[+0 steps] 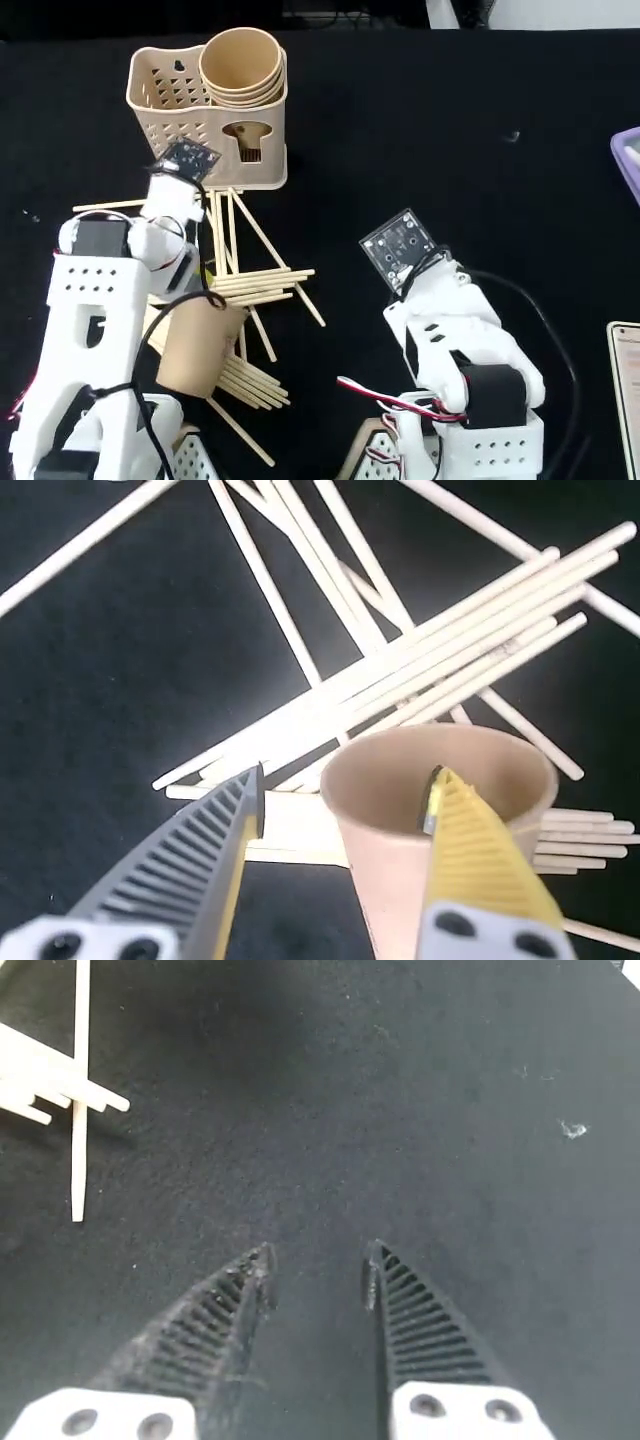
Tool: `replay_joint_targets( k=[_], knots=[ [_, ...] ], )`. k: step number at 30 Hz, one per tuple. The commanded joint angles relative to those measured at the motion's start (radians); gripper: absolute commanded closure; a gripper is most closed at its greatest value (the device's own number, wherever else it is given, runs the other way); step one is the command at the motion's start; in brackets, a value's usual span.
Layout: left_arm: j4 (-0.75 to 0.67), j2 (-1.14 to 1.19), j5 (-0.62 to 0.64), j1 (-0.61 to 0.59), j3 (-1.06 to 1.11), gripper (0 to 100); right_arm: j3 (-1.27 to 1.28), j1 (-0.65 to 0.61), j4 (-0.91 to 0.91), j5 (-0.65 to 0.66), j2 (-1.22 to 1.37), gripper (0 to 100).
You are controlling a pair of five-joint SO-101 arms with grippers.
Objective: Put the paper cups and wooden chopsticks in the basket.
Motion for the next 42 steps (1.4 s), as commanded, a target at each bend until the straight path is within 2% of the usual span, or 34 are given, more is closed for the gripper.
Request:
replay_joint_targets(
  k=[1, 5, 8, 11, 19, 23, 32, 34, 39, 42],
  knots=[
    [0.003, -0.026, -0.021, 0.015, 0.008, 73, -0.005, 0.012, -0.023, -0.008, -0.005, 84.3],
    [0.025, -0.037, -0.055, 0.005, 0.001, 73, -0.005, 0.011, -0.023, -0.008, -0.005, 84.2],
    [0.13, -0.026, -0.095, 0.012, -0.035, 73, -0.005, 0.011, -0.023, -0.008, -0.005, 84.2],
    [0.161, -0.025, -0.106, 0.007, -0.015, 73, -0.005, 0.011, -0.023, -0.008, -0.005, 84.1],
    [0.169, -0.025, 0.121, 0.005, 0.019, 73, -0.005, 0.011, -0.021, -0.008, -0.005, 84.2],
    [0.241, -0.025, 0.241, 0.004, 0.007, 73, -0.005, 0.011, -0.021, -0.008, -0.005, 84.2],
    [0.365, 0.018, 0.265, -0.07, -0.054, 73, -0.005, 0.011, -0.023, -0.008, -0.005, 84.2],
    [0.377, 0.06, 0.265, -0.07, -0.076, 76, -0.005, 0.011, -0.023, -0.008, -0.005, 84.2],
    [0.379, 0.133, 0.269, -0.071, -0.139, 98, -0.002, 0.011, -0.021, -0.008, -0.005, 84.2],
    [0.394, 0.143, 0.272, -0.071, -0.186, 97, 0.021, 0.009, -0.025, -0.008, -0.007, 84.1]
  ],
)
